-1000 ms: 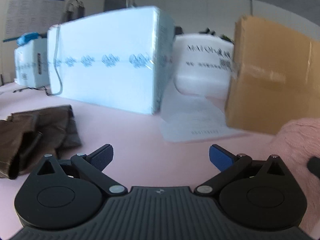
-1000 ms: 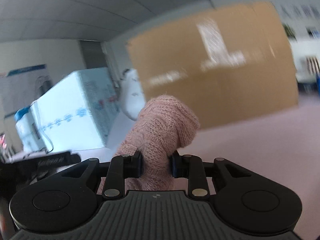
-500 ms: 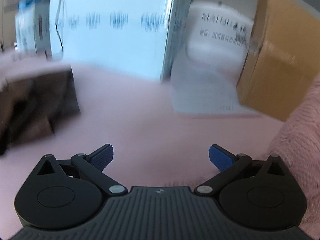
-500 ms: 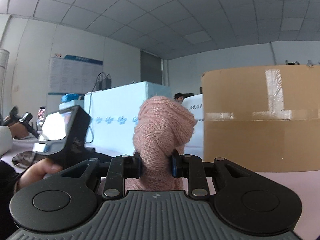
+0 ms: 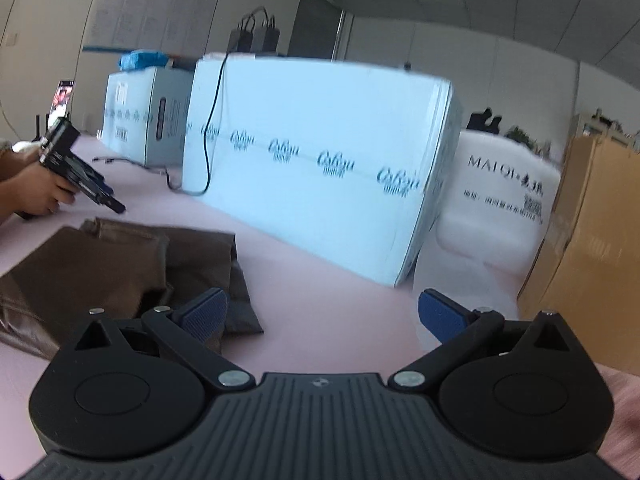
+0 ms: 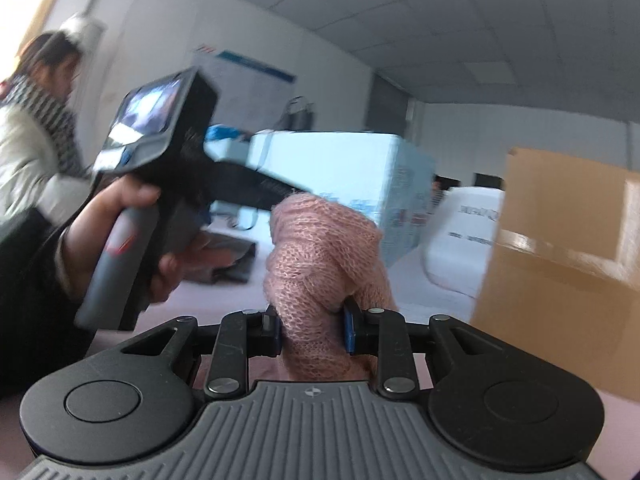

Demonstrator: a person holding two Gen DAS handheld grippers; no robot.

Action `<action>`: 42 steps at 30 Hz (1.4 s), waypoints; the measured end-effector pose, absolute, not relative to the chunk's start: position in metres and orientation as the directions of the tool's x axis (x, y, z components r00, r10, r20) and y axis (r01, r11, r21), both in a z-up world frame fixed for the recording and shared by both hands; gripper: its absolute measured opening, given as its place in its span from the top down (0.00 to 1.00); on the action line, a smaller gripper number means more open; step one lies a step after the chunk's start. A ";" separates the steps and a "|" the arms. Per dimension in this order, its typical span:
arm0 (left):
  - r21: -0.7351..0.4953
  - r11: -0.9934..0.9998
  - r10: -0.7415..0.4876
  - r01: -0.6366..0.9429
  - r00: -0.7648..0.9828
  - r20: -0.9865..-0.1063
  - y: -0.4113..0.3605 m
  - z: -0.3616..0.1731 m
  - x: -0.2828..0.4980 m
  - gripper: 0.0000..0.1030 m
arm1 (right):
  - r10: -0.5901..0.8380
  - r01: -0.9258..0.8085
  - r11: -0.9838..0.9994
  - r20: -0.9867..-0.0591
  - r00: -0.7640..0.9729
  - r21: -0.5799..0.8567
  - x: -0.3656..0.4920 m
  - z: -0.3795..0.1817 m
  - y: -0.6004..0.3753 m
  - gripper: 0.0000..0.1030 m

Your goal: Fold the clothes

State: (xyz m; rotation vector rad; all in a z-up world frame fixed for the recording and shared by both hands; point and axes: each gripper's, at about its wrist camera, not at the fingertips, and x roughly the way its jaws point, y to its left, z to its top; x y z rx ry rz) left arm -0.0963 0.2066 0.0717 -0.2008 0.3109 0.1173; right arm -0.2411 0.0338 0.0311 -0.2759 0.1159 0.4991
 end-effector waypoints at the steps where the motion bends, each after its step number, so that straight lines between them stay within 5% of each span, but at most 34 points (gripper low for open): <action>1: -0.178 0.974 0.079 -0.137 0.952 -0.297 0.207 0.073 -0.099 0.00 | 0.473 -0.509 0.821 -0.192 0.860 -0.258 -0.239 0.029 0.042 0.76; 9: -0.105 0.990 0.074 -0.090 0.986 -0.148 0.202 0.087 -0.126 0.00 | 0.543 -0.621 0.711 -0.303 0.783 -0.330 -0.215 0.024 0.067 0.75; 17: -0.130 0.982 -0.151 0.137 0.984 -0.098 0.212 0.090 -0.149 0.00 | 0.591 -0.701 0.649 -0.384 0.709 -0.294 -0.200 0.017 0.071 0.75; 26: -0.204 0.858 -0.513 0.471 0.803 -0.304 0.211 0.072 -0.133 0.00 | 0.636 -0.749 0.623 -0.411 0.653 -0.226 -0.184 0.017 0.071 0.69; 30: -0.169 0.855 -0.511 0.491 0.739 -0.438 0.193 0.059 -0.120 0.00 | 0.652 -0.762 0.614 -0.412 0.637 -0.207 -0.179 0.018 0.069 0.66; 33: -0.177 0.856 -0.503 0.485 0.706 -0.498 0.187 0.050 -0.109 0.00 | 0.673 -0.778 0.604 -0.413 0.614 -0.175 -0.173 0.021 0.066 0.56; 37: -0.222 0.846 -0.523 0.484 0.675 -0.521 0.191 0.044 -0.102 0.00 | 0.720 -0.825 0.543 -0.419 0.553 -0.156 -0.177 0.025 0.058 0.36; 42: -0.233 0.841 -0.531 0.488 0.664 -0.527 0.190 0.041 -0.102 0.00 | 0.736 -0.845 0.500 -0.420 0.531 -0.190 -0.194 0.029 0.040 0.35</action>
